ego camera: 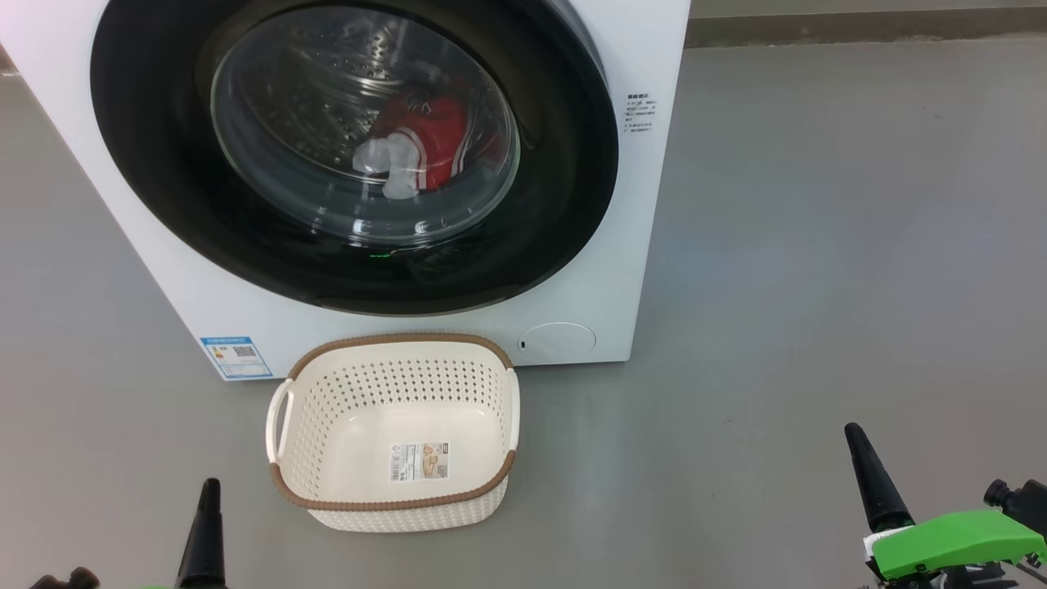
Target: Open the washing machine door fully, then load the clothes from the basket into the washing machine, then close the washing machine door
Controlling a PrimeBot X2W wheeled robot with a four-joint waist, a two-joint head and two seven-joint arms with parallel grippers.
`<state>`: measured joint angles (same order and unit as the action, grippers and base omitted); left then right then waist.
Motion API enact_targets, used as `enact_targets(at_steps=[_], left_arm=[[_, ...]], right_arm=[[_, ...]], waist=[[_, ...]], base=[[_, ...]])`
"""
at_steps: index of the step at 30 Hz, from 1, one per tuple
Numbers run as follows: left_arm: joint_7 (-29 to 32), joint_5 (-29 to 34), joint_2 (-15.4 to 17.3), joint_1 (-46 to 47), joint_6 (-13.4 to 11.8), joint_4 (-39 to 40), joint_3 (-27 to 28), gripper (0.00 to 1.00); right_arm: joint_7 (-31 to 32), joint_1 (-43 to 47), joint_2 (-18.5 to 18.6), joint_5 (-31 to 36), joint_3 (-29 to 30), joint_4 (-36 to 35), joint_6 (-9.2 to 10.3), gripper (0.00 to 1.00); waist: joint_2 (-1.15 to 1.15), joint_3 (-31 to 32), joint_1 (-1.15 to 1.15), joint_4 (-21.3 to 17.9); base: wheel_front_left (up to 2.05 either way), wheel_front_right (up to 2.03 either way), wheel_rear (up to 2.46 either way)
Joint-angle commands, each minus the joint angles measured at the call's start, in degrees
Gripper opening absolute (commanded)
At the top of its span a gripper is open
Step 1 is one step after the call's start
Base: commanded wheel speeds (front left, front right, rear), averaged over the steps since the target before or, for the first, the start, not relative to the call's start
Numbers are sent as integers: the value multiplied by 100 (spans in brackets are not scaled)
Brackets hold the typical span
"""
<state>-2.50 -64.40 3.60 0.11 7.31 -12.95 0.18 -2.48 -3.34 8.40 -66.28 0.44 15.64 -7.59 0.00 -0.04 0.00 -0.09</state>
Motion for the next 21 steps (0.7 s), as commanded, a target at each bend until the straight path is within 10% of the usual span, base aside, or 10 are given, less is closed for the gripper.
enact_targets(at_steps=[1, 21], left_arm=[[53, -160, 66, 277, 11, 105, 166, 0], [387, -1262, 25, 412, 14, 16, 339, 0]], right_arm=[[55, -214, 0, -176, -16, -153, 4, 0], [395, -242, -220, -1185, 232, -157, 6, 0]], waist=[[0, 0, 0, 0], [0, -6, 0, 4]], base=[[0, 0, 0], [0, 0, 0]])
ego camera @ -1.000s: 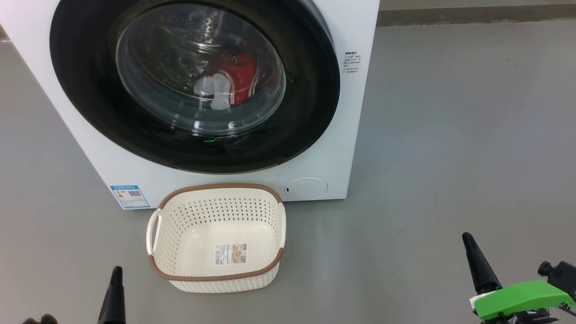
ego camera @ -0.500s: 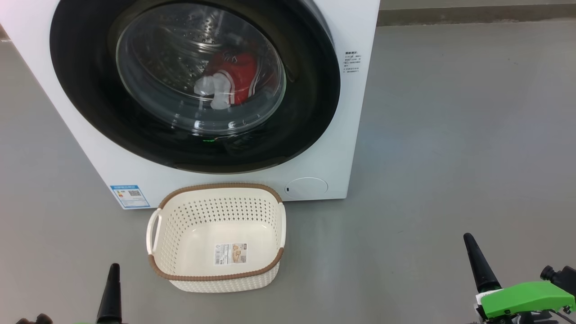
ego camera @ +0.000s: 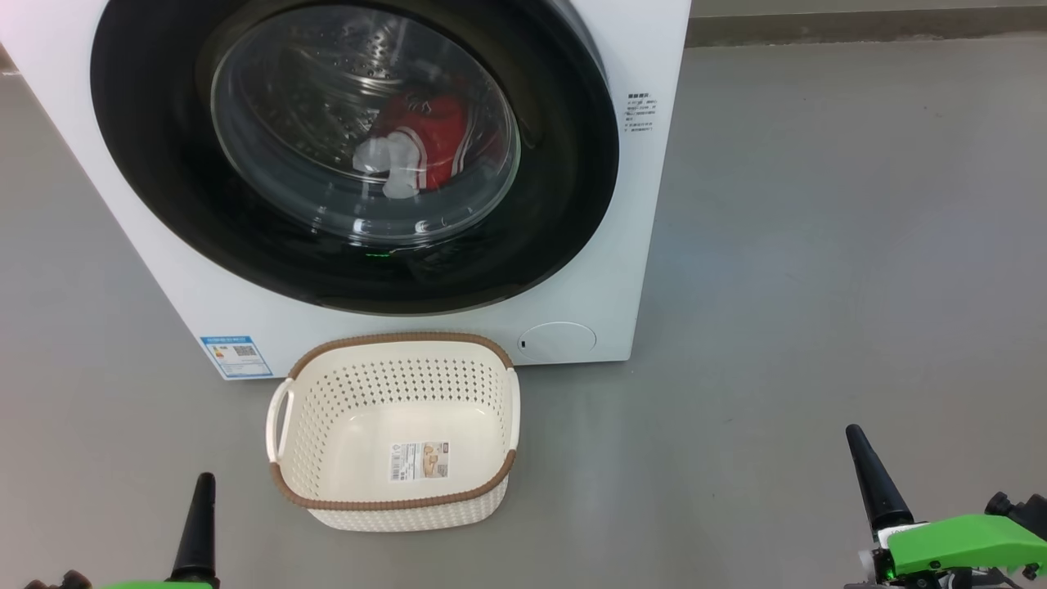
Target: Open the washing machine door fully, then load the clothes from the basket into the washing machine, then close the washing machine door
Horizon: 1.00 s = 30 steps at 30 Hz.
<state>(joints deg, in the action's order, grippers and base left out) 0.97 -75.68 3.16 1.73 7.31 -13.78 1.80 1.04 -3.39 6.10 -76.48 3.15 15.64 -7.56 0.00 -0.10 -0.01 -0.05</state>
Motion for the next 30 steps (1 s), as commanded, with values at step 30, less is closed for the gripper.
enact_targets(at_steps=[30], left_arm=[[516, -1685, 7, 442, 18, -26, 428, 0]], right_arm=[[526, -277, -302, -1587, 314, -163, 8, 0]], waist=[[0, -8, 0, 5]], base=[[0, 0, 0]])
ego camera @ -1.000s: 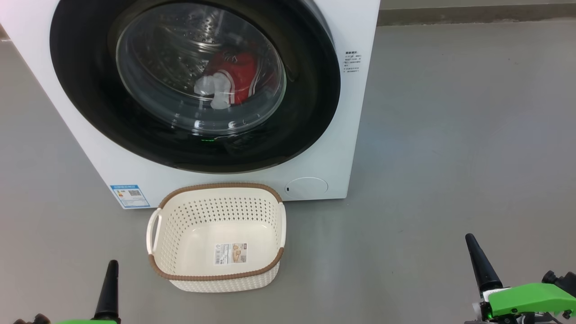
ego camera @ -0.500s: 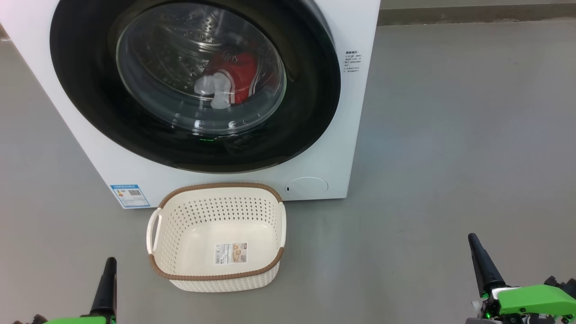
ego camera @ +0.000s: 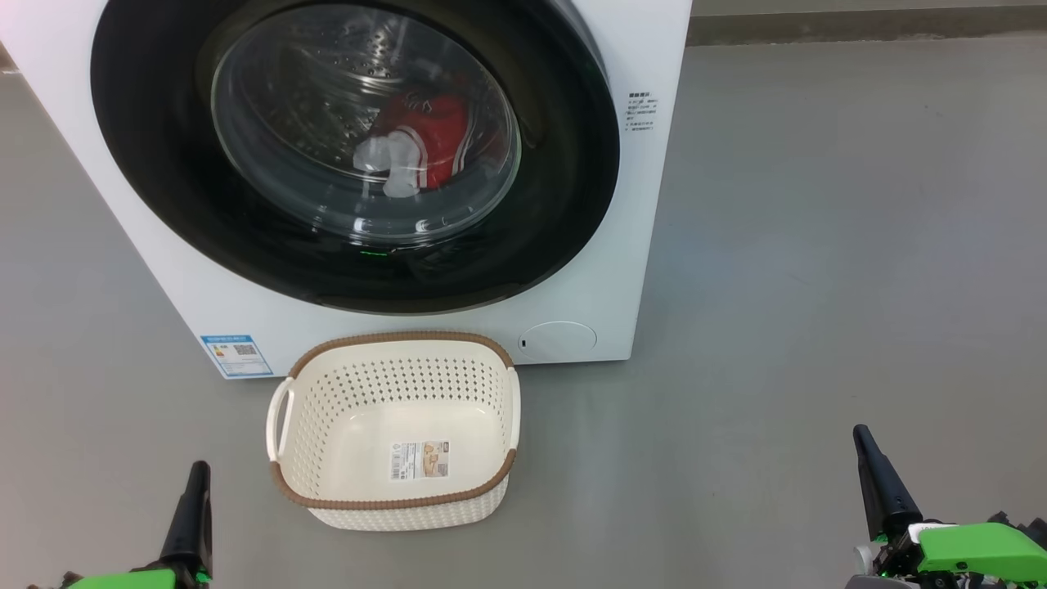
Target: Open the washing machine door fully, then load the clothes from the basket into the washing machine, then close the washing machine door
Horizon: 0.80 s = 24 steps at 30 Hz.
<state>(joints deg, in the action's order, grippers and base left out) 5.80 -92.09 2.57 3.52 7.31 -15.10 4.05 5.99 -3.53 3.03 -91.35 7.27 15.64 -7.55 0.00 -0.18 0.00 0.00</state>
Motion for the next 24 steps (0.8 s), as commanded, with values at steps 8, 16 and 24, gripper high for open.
enact_targets(at_steps=[8, 16, 24], left_arm=[[38, -39, 63, 263, 18, 106, 208, 0], [42, -35, 59, 264, 18, 106, 213, 0], [46, -31, 55, 264, 18, 106, 218, 0]], right_arm=[[34, -263, 3, -98, -94, -163, 6, 0], [36, -263, 1, -95, -91, -163, 6, 0], [39, -263, -1, -93, -88, -162, 6, 0]], waist=[[0, 0, 0, 0], [0, 0, 0, 0], [0, 0, 0, 0]], base=[[0, 0, 0], [0, 0, 0], [0, 0, 0]])
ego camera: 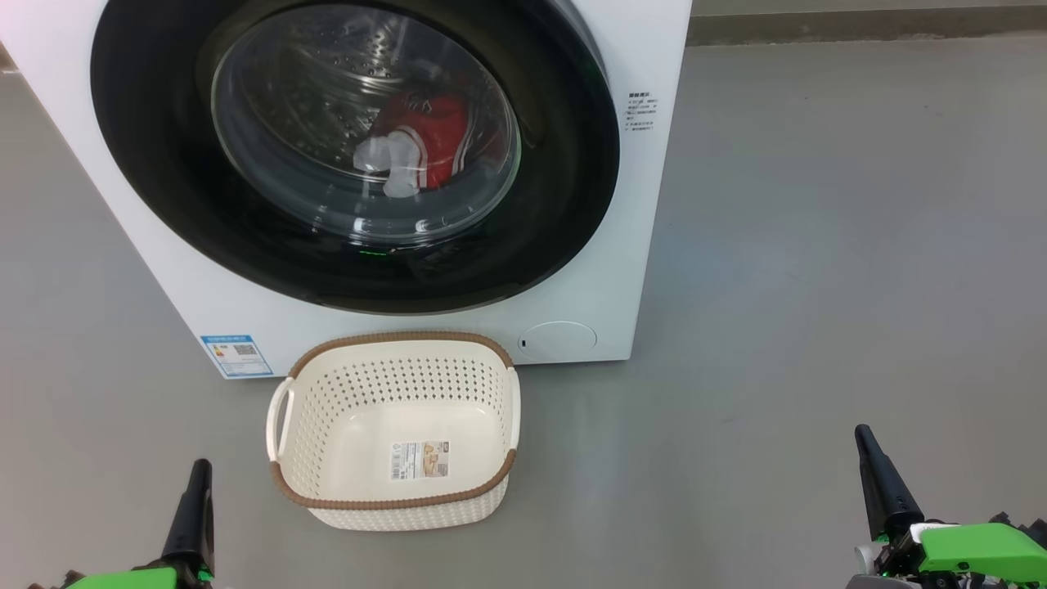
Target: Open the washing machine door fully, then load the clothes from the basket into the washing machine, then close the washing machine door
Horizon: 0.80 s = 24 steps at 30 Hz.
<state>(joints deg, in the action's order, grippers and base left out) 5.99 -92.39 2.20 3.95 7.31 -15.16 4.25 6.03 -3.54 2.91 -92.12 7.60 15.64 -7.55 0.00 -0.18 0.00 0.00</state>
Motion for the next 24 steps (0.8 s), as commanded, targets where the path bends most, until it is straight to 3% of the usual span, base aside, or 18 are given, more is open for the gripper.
enact_targets(at_steps=[1, 24], left_arm=[[26, -1, 92, 222, 18, 111, 199, 0], [35, 8, 84, 223, 18, 111, 209, 0]], right_arm=[[35, -263, 11, -16, -121, -162, 6, 0], [40, -264, 7, -11, -115, -162, 6, 0]], waist=[[0, 0, 0, 0], [0, 0, 0, 0]], base=[[0, 0, 0], [0, 0, 0]])
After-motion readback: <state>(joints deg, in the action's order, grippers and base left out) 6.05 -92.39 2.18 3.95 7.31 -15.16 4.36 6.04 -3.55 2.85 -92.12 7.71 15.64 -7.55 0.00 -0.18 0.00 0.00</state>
